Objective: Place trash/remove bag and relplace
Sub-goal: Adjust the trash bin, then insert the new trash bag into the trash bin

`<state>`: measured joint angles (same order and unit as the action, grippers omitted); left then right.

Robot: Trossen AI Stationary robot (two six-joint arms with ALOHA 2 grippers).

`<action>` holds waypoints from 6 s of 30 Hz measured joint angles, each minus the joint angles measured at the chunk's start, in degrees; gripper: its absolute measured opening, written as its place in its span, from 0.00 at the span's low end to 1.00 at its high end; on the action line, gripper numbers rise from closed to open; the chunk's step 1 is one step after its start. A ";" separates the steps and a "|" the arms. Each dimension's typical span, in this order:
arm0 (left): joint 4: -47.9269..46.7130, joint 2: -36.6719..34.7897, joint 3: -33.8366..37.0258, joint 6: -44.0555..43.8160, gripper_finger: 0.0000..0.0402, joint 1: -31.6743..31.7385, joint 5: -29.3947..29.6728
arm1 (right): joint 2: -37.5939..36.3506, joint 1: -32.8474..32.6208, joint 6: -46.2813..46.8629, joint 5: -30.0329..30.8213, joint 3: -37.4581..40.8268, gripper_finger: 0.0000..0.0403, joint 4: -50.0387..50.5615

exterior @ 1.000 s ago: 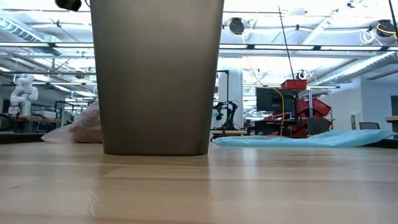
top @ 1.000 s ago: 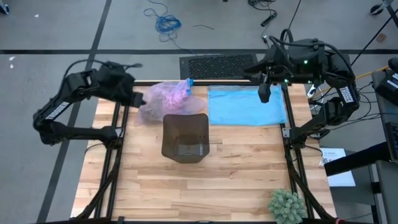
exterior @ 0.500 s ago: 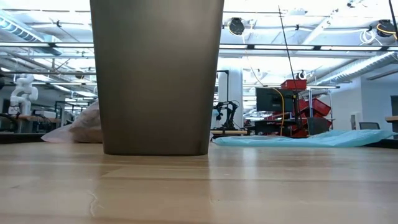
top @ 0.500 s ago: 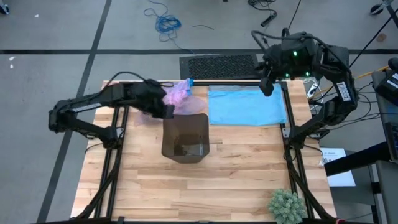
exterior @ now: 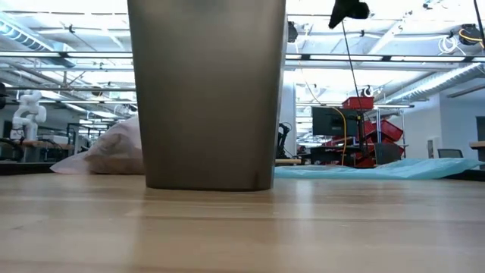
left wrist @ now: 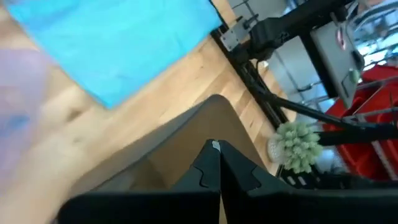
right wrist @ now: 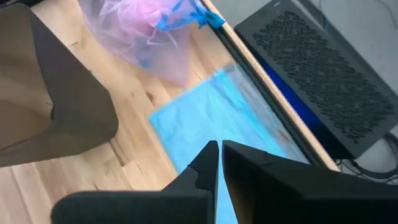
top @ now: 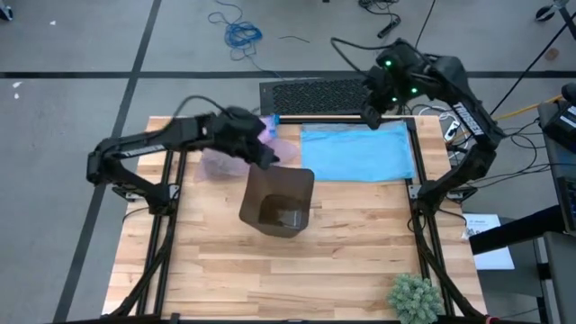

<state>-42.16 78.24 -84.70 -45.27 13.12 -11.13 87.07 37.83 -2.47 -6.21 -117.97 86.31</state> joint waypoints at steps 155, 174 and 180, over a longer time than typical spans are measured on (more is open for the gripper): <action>21.44 -8.08 -9.65 0.19 0.19 17.52 -2.98 | -24.25 -10.92 -11.72 2.91 32.22 0.00 -58.58; 24.38 4.53 -9.65 -15.95 0.53 21.08 -33.78 | -22.47 -32.10 -24.07 3.17 32.24 0.00 -63.46; 23.58 9.18 -9.65 -21.90 0.53 19.45 -45.34 | -22.18 -34.53 -24.79 3.24 32.26 0.00 -62.94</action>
<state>-18.58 87.42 -94.35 -67.17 32.57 -56.48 64.88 3.30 -27.27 -2.97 -85.71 23.37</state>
